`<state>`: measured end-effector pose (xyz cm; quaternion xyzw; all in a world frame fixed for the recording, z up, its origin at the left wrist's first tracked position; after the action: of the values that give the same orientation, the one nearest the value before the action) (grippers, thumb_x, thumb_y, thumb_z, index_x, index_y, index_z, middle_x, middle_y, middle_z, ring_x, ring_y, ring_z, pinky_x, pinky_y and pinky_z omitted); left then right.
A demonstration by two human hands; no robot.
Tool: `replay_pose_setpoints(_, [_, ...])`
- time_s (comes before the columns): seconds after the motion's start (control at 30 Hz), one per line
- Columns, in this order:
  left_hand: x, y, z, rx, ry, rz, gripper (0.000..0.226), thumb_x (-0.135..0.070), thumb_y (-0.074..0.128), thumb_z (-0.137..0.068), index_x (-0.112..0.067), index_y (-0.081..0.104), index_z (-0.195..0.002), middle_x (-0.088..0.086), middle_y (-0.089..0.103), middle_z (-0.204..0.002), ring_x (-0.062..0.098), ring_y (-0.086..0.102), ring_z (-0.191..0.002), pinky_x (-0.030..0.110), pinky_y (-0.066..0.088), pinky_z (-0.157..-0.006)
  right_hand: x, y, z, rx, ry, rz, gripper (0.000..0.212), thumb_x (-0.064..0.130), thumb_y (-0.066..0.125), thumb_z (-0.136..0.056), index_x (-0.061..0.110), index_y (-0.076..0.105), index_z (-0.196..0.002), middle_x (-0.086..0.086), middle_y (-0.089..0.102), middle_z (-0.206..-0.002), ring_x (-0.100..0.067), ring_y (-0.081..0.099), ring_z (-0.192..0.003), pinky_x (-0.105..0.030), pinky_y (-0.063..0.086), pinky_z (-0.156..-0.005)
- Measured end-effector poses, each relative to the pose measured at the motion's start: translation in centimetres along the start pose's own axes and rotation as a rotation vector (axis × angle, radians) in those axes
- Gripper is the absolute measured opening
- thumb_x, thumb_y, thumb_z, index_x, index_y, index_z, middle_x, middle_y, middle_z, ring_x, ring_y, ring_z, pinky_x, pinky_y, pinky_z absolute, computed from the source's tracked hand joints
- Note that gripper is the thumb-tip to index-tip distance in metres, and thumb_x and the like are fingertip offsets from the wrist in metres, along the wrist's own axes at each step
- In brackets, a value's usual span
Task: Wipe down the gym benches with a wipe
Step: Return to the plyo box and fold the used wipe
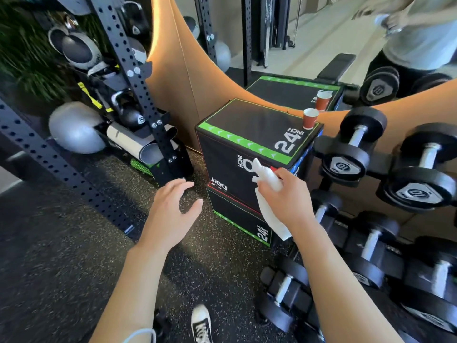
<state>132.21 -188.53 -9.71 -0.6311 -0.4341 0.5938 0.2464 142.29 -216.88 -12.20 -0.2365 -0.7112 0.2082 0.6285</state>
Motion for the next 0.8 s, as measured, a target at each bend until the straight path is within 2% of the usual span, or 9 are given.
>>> replay_pose_setpoints(0.23, [3.4,-0.5,-7.1,0.019,0.061,0.003,0.049,-0.052,0.059,-0.098,-0.035,0.054,-0.143,-0.019,0.042,-0.153,0.004,0.029,-0.146,0.035,0.032,-0.118,2.5,3.9,-5.4,-0.023,0.02,0.029,0.03,0.056,0.064,-0.08,0.03,0.05,-0.076,0.008,0.058,-0.068,-0.008,0.055,-0.065,-0.032,0.036,-0.055])
replay_pose_setpoints(0.33, [5.8,-1.4,-11.5,0.022,0.101,0.012,0.049,-0.052,0.059,-0.098,-0.033,0.055,-0.143,-0.018,0.042,-0.153,0.006,0.03,-0.146,0.035,0.032,-0.118,4.6,6.6,-8.4,-0.044,0.019,0.039,0.032,0.052,0.066,-0.084,0.028,0.047,-0.075,0.006,0.055,-0.067,-0.013,0.052,-0.063,-0.032,0.032,-0.053])
replay_pose_setpoints(0.5, [9.5,-3.1,-18.5,0.038,0.171,0.007,0.049,-0.049,0.061,-0.098,-0.031,0.057,-0.143,-0.015,0.046,-0.151,0.007,0.034,-0.144,0.036,0.034,-0.121,8.5,11.6,-12.9,-0.067,0.004,0.078,0.032,0.047,0.067,-0.088,0.025,0.047,-0.076,0.004,0.055,-0.064,-0.02,0.053,-0.062,-0.034,0.035,-0.053])
replay_pose_setpoints(0.63, [10.8,-3.8,-23.4,0.079,0.232,0.025,0.049,-0.049,0.062,-0.098,-0.031,0.056,-0.142,-0.015,0.047,-0.15,0.007,0.036,-0.143,0.038,0.037,-0.12,10.2,14.3,-15.6,-0.095,0.022,0.119,0.03,0.052,0.064,-0.087,0.028,0.047,-0.078,0.006,0.059,-0.067,-0.017,0.057,-0.064,-0.033,0.039,-0.053])
replay_pose_setpoints(0.8, [11.2,-2.4,-27.8,0.119,0.28,0.072,0.049,-0.047,0.063,-0.098,-0.029,0.057,-0.143,-0.014,0.047,-0.15,0.008,0.036,-0.143,0.04,0.037,-0.121,10.2,15.8,-19.2,-0.123,0.068,0.168,0.03,0.055,0.062,-0.083,0.032,0.046,-0.074,0.008,0.059,-0.064,-0.01,0.056,-0.059,-0.031,0.035,-0.05])
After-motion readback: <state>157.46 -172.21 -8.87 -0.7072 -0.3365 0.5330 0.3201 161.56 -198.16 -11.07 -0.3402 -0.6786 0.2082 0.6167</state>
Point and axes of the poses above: each hand's wrist, its own z-axis away from the middle knuckle, its own y-axis out of the palm, x = y × z, the point moved 6 cm from there along -z, towards the middle knuckle
